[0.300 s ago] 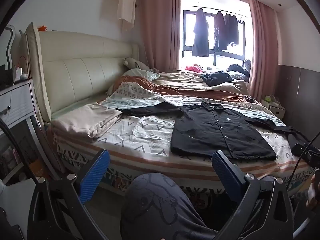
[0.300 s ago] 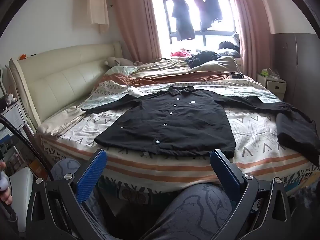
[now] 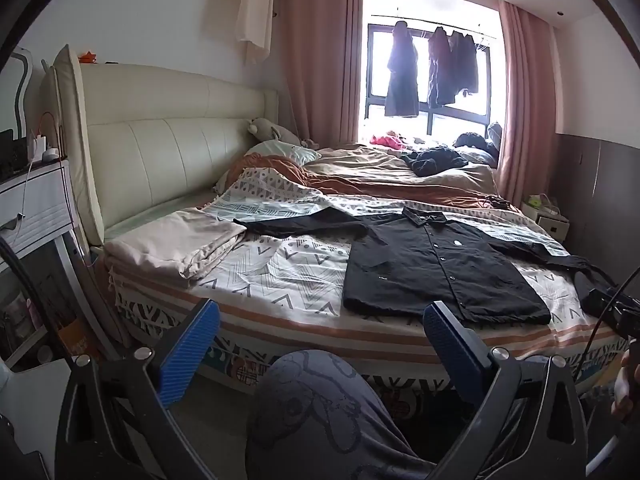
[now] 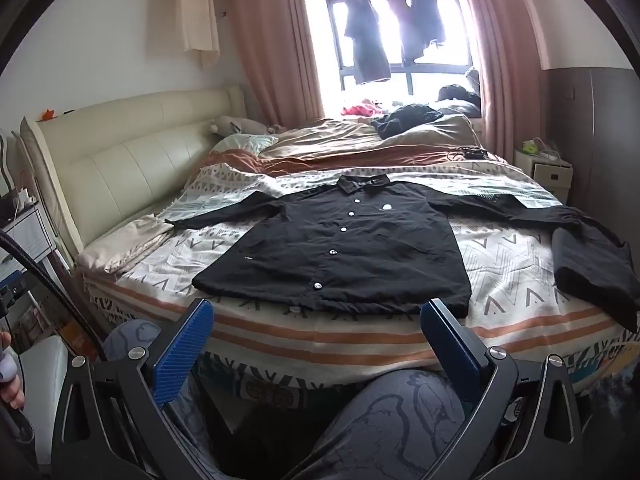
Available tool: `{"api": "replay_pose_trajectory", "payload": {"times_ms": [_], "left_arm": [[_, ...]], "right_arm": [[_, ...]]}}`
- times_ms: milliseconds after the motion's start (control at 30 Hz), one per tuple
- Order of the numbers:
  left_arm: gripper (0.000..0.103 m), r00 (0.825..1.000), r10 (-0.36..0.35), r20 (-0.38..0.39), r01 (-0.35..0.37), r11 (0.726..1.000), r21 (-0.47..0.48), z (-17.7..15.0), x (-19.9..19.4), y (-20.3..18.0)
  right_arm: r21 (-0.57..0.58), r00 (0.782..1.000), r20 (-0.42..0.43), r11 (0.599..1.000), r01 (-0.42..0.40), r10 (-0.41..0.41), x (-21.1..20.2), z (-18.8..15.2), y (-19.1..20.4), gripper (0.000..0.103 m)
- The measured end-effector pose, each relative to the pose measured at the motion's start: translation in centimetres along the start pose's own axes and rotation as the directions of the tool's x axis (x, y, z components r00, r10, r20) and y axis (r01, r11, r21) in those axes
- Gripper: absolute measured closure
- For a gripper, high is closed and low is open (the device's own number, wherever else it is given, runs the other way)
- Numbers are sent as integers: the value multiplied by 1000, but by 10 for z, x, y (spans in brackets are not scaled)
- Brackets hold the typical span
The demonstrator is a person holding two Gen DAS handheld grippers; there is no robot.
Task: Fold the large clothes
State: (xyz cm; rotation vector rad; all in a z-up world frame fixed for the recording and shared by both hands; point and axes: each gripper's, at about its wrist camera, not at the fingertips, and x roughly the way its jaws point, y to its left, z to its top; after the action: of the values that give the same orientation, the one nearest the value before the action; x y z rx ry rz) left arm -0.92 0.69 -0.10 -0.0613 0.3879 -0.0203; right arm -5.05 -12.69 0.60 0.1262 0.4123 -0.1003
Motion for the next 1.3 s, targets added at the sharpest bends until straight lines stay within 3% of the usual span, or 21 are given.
{"api": "replay_pose_trajectory", "payload": {"times_ms": [1300], "left_arm": [[0,999,-51,-12,51,999,13,6,-8,4]], "right_arm": [[-11,1000,3,1000,23,-23,-8,-2,3,0]]}}
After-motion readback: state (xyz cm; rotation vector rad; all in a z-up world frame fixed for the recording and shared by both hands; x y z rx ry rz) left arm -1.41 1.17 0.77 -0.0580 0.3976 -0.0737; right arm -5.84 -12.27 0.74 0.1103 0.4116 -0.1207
